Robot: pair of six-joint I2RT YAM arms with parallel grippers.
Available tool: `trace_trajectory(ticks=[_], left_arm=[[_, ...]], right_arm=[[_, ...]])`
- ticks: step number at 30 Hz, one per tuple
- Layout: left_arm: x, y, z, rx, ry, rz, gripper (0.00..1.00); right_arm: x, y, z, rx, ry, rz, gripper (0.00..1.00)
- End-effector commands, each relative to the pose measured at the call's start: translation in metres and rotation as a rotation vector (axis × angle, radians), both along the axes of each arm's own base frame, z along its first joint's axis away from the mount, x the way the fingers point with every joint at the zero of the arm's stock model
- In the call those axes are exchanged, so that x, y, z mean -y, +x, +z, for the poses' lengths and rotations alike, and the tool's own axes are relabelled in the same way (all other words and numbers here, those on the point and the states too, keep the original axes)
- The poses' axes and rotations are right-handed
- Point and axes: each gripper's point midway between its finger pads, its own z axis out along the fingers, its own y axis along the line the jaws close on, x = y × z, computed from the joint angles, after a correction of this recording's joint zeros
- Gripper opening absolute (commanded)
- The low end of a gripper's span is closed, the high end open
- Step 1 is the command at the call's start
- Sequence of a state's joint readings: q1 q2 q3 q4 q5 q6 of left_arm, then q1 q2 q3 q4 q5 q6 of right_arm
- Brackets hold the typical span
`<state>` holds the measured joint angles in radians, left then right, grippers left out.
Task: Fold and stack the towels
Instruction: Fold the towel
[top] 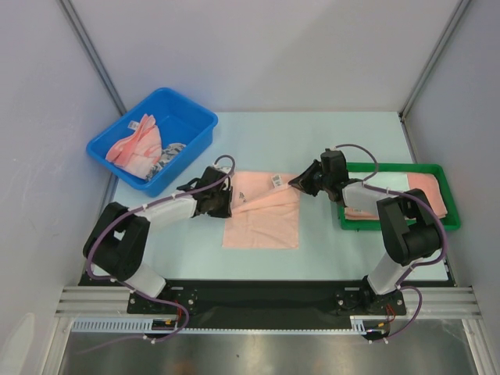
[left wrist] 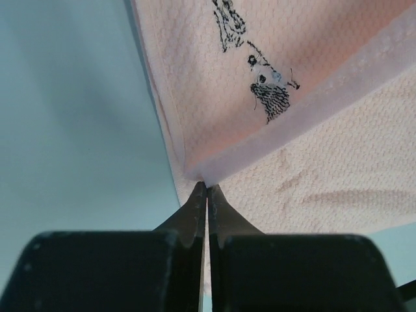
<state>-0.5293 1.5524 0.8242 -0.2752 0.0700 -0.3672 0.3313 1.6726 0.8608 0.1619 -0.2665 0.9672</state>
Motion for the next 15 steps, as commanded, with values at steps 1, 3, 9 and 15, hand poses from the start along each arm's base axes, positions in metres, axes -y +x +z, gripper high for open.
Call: trace_trajectory(ticks=[1,3,9,15], left_arm=[[0.001,0.016,0.019,0.055,0.036,-0.006,0.00],[0.002,0.020,0.032,0.079,0.034,-0.010,0.00],[-0.004,0.013,0.069,0.089,0.061,-0.075,0.00],[-0.012,-0.007,0.094,0.054,0.098,-0.147,0.00]], right_arm=[[-0.004,0.013,0.035,0.101,0.025,0.019,0.00],[-0.004,0.009,0.036,0.104,0.017,0.042,0.00],[0.008,-0.011,0.057,0.127,-0.061,0.098,0.00],[0.016,-0.055,0.065,0.108,-0.078,0.181,0.00]])
